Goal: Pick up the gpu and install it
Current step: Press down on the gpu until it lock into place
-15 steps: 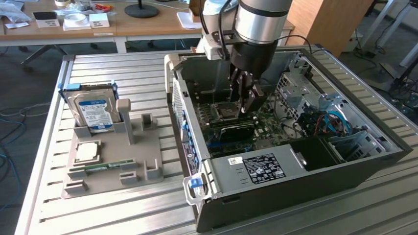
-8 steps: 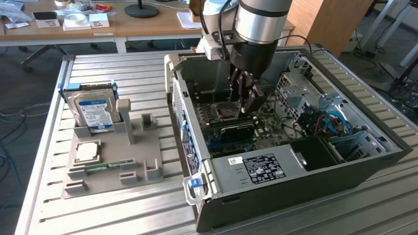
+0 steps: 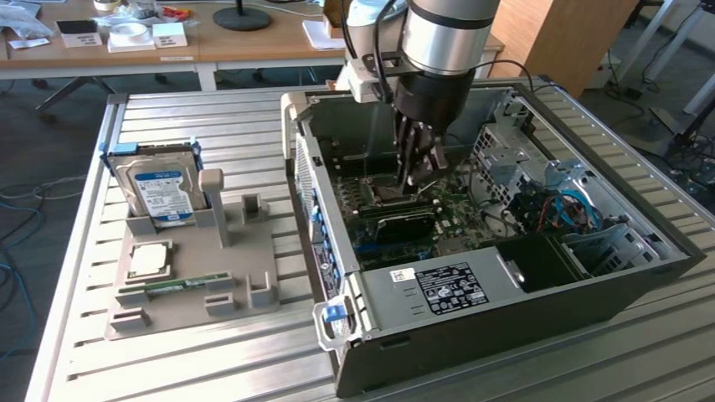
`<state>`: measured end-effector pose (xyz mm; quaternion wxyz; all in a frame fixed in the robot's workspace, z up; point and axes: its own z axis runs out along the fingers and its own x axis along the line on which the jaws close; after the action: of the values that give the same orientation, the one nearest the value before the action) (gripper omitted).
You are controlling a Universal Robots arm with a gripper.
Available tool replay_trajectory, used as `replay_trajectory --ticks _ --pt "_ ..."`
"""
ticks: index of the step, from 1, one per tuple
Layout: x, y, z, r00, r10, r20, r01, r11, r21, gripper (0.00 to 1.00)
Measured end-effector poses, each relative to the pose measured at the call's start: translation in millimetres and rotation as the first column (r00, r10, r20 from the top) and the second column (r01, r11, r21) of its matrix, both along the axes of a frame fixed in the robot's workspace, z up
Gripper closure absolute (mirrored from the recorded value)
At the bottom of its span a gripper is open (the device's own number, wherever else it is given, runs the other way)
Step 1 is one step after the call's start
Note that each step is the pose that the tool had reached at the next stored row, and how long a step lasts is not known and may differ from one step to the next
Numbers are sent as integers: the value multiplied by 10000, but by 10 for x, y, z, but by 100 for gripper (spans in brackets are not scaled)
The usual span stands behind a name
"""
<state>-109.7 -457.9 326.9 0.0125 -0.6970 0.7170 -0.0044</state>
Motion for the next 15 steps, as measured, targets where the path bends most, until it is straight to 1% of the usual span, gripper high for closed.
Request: replay_trajectory --ticks 3,5,6,10,11,12,13,15 --pt "0 0 0 10000 0 0 0 10000 0 85" --pt "0 0 0 10000 0 0 0 10000 0 85" --pt "0 0 0 10000 0 0 0 10000 0 89" --pt "0 0 0 10000 0 0 0 10000 0 89" --pt "0 0 -25 10000 0 -1 0 10000 -1 89" --pt "0 0 -107 10000 0 -1 0 10000 -1 89" --pt "0 0 -132 10000 0 0 0 10000 -1 89" --pt "11 0 -135 10000 0 0 0 10000 1 89"
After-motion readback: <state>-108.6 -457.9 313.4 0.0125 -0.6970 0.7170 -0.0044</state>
